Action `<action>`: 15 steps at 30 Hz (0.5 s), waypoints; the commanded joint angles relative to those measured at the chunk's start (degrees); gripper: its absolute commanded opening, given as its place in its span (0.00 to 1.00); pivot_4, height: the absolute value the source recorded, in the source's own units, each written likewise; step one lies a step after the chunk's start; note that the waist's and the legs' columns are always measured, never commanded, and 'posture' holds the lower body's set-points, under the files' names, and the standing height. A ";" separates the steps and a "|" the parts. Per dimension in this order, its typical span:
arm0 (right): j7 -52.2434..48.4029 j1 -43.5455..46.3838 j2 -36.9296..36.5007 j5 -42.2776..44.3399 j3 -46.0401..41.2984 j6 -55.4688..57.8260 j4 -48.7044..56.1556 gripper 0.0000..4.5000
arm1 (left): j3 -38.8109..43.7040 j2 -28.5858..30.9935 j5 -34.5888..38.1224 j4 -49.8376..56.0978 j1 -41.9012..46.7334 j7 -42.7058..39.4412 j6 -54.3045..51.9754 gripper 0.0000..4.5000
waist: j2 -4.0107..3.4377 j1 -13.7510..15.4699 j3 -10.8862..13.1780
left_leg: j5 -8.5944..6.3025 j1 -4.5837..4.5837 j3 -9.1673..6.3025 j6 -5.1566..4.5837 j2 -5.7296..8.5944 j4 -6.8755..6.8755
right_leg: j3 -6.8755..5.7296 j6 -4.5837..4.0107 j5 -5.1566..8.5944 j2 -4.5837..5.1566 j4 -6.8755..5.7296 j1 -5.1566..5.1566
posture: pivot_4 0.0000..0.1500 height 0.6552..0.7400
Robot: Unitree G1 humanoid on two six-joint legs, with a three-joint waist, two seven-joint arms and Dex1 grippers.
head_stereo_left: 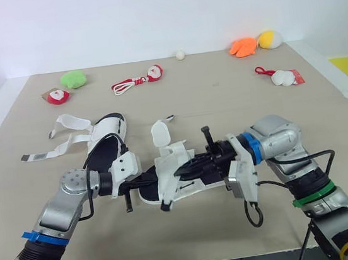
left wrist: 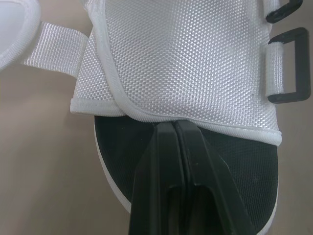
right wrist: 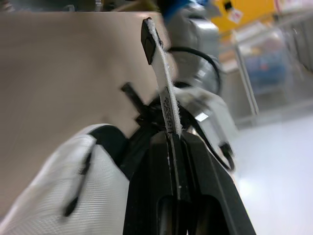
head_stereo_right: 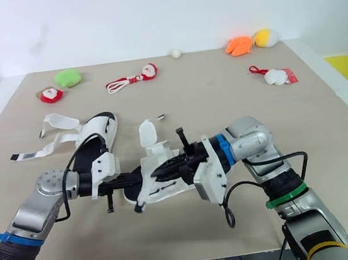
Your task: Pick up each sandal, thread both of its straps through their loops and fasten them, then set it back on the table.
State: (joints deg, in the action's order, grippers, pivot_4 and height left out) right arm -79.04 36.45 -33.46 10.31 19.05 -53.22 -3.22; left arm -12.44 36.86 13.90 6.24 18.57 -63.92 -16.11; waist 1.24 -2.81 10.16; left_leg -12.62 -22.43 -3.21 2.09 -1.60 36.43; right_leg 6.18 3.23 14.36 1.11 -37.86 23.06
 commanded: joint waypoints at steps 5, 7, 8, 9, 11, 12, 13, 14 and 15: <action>2.94 2.77 -2.08 -3.72 4.73 -17.10 -6.76 0.08 | -2.85 1.05 -2.24 -1.56 -2.65 -0.26 -2.18 0.00 | 0.00 0.01 0.00 | 0.00 0.07 0.00 -0.01 0.00 -0.01 | 0.01 -0.07 0.02 0.00 -0.01 -0.05 | 1.00 1.00; 4.61 3.52 -2.81 -3.76 5.57 -18.76 -7.78 0.20 | -2.84 1.09 -2.19 -1.53 -2.68 -0.24 -2.24 0.00 | 0.01 0.02 0.00 | 0.00 0.09 0.01 -0.01 0.00 -0.01 | 0.03 -0.28 0.12 0.00 -0.01 -0.06 | 1.00 1.00; 5.32 3.88 -3.30 -4.03 5.99 -19.42 -8.08 0.29 | -2.83 1.10 -2.18 -1.56 -2.69 -0.25 -2.23 0.00 | 0.00 0.02 0.00 | 0.00 0.10 0.02 -0.01 0.00 -0.01 | 0.04 -0.31 0.14 0.00 -0.01 -0.07 | 1.00 1.00; 6.03 4.07 -3.77 -4.13 6.37 -19.60 -8.21 0.38 | -2.83 1.10 -2.15 -1.56 -2.71 -0.24 -2.24 0.00 | 0.01 0.03 0.00 | 0.00 0.10 0.02 -0.01 0.00 -0.01 | 0.04 -0.31 0.13 0.01 -0.01 -0.07 | 1.00 1.00; 7.52 3.85 -5.14 -3.94 6.92 -19.47 -7.68 0.59 | -2.89 1.04 -2.14 -1.45 -2.84 -0.13 -2.30 0.00 | 0.01 0.04 0.00 | 0.00 0.10 0.01 -0.01 0.00 -0.01 | 0.04 -0.29 0.13 0.01 -0.01 -0.09 | 1.00 1.00; 8.11 3.54 -5.94 -3.56 7.11 -19.01 -7.16 0.68 | -2.92 1.02 -2.13 -1.36 -2.91 -0.08 -2.36 0.00 | 0.01 0.04 0.00 | -0.01 0.10 0.01 -0.01 0.00 -0.01 | 0.04 -0.28 0.13 0.01 -0.01 -0.09 | 1.00 1.00; 8.84 3.13 -6.91 -2.91 7.16 -18.04 -6.30 0.79 | -2.91 1.01 -2.10 -1.27 -2.98 -0.04 -2.42 0.00 | 0.01 0.04 0.00 | -0.01 0.10 0.01 -0.02 0.00 -0.02 | 0.04 -0.27 0.14 0.02 -0.01 -0.09 | 1.00 1.00; 9.37 2.72 -8.08 -2.20 7.33 -17.15 -5.42 0.92 | -2.88 1.00 -2.06 -1.19 -3.03 -0.01 -2.47 0.00 | 0.01 0.05 0.00 | -0.01 0.11 0.01 -0.02 0.00 -0.02 | 0.04 -0.27 0.14 0.02 -0.01 -0.09 | 1.00 1.00; 9.64 1.58 -9.90 0.02 7.25 -13.87 -3.21 0.98 | -2.82 1.03 -1.99 -1.11 -3.13 0.01 -2.52 0.00 | 0.00 0.08 0.00 | -0.01 0.10 0.01 -0.02 0.00 -0.02 | 0.04 -0.27 0.14 0.02 -0.01 -0.09 | 1.00 1.00</action>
State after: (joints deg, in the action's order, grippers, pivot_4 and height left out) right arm -70.61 38.21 -41.69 7.10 26.81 -69.43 -9.60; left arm -12.43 36.92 13.90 7.15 17.95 -63.20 -16.32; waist 1.24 -2.73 10.17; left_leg -12.63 -22.34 -3.20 2.07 -1.60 36.40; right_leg 6.22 2.96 14.50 1.13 -37.87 22.98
